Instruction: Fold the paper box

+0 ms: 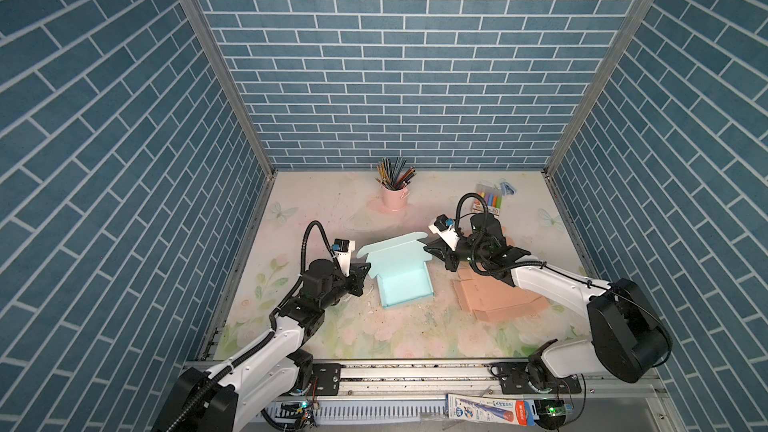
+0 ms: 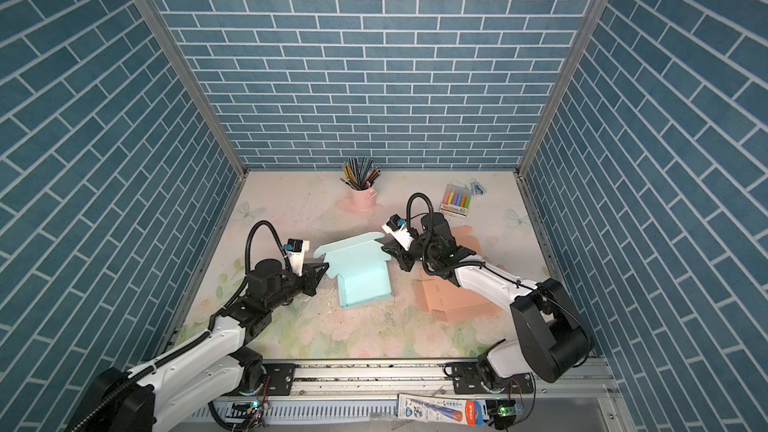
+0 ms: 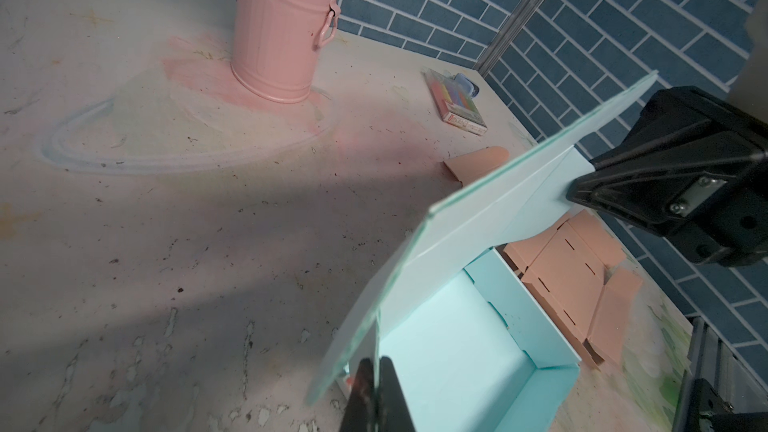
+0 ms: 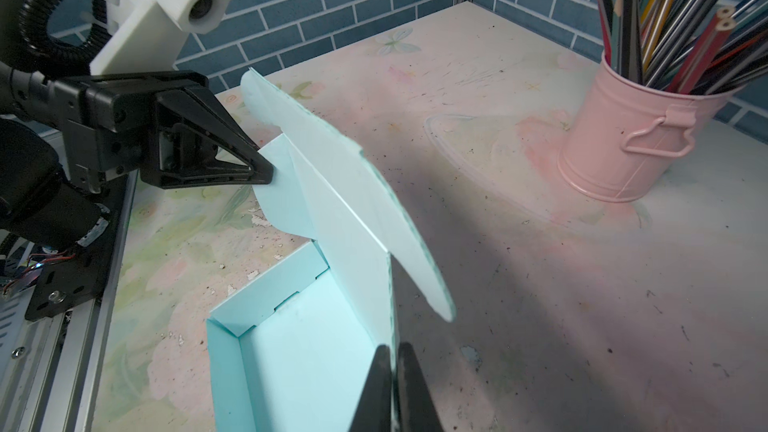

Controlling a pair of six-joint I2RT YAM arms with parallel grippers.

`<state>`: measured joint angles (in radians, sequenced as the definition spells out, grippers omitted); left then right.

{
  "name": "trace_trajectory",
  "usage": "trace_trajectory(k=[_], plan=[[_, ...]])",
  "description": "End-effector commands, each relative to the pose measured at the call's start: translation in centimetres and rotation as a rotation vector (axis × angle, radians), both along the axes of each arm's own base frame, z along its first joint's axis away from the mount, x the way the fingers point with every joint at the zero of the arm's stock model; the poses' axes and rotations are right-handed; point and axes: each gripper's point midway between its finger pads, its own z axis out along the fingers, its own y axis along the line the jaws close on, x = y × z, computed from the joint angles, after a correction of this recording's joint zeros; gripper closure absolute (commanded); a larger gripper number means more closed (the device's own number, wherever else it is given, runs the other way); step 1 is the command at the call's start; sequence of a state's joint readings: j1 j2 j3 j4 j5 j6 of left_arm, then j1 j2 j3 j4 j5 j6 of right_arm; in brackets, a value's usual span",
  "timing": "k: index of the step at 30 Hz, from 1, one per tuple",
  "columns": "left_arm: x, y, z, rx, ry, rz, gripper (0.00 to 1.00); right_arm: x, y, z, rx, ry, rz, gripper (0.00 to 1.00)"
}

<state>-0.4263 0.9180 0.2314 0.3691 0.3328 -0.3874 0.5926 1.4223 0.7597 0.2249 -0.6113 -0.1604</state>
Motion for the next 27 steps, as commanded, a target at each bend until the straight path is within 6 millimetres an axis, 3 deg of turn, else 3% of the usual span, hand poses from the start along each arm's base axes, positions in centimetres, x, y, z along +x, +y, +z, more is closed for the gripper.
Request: trace_trajectory(k=[1, 7, 21, 27], plan=[[0.4, -0.2, 1.2, 0.0, -0.033, 0.001, 0.95, 0.0, 0.1, 1.2, 0.027, -0.021, -0.003, 0.89], [0.3, -0.2, 1.2, -0.003, -0.034, -0.001, 0.95, 0.1, -0.1, 1.3, 0.024, -0.027, -0.015, 0.85], [0.4, -0.1, 1.3, -0.002, -0.038, 0.007, 0.95, 0.1, 0.1, 1.5, 0.028, -0.02, -0.013, 0.98], [0.7, -0.2, 2.3, -0.021, -0.058, 0.012, 0.95, -0.5, 1.0, 1.8, 0.01, -0.041, 0.007, 0.98]])
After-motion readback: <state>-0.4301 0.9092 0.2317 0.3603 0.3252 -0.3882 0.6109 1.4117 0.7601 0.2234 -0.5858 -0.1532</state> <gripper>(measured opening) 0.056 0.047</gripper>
